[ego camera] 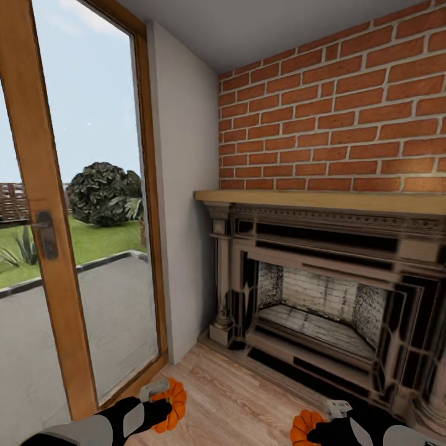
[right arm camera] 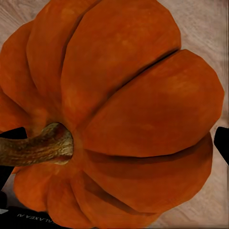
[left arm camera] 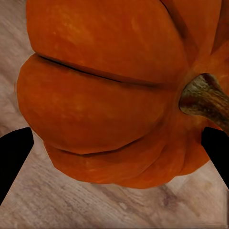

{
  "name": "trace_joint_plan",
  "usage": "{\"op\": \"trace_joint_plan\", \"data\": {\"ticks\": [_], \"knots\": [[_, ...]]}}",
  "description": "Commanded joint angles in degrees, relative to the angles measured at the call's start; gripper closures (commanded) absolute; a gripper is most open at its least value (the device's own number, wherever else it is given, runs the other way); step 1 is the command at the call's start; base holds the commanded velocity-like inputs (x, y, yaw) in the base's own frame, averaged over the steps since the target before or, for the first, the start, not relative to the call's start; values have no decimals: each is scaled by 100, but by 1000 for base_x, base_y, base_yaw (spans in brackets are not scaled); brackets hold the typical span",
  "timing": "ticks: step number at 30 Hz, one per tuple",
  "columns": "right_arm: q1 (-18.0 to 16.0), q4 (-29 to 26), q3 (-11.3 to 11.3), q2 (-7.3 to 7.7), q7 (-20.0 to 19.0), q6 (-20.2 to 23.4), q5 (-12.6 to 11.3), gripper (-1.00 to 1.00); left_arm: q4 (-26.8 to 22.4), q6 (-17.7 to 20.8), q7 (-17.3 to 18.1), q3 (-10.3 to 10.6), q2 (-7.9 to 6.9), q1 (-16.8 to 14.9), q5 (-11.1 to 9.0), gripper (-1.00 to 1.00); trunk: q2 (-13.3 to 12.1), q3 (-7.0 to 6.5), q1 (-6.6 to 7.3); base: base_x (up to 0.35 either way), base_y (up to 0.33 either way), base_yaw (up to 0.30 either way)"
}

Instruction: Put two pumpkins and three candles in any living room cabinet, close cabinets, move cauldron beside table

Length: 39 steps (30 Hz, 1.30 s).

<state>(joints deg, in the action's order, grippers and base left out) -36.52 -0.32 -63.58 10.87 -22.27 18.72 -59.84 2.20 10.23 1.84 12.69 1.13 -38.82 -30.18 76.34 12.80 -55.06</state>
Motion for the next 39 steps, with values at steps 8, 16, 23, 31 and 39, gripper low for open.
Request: {"op": "trace_joint_plan", "data": {"ticks": [8, 16, 23, 31, 39], "knots": [[-5, 5, -24, 4, -8, 27, -69, 100, 14, 5, 18, 41, 2, -12, -58, 100, -317, -137, 176, 0, 0, -292], [-5, 5, -23, 5, -7, 27, -66, 100, 14, 5, 18, 41, 2, -12, -58, 100, -638, -240, 352, 0, 0, -233], [-5, 5, -23, 7, -13, 27, -64, 100, 14, 5, 18, 41, 2, -12, -58, 100, -919, -310, 506, 0, 0, -178], [-5, 5, -23, 20, -14, 27, -65, 100, 14, 5, 18, 41, 2, -12, -58, 100, -1239, -387, 681, 0, 0, -161], [-5, 5, -23, 28, -14, 21, -70, 100, 13, 5, 18, 41, 2, -12, -58, 100, -1560, -459, 857, 0, 0, -129]]}}
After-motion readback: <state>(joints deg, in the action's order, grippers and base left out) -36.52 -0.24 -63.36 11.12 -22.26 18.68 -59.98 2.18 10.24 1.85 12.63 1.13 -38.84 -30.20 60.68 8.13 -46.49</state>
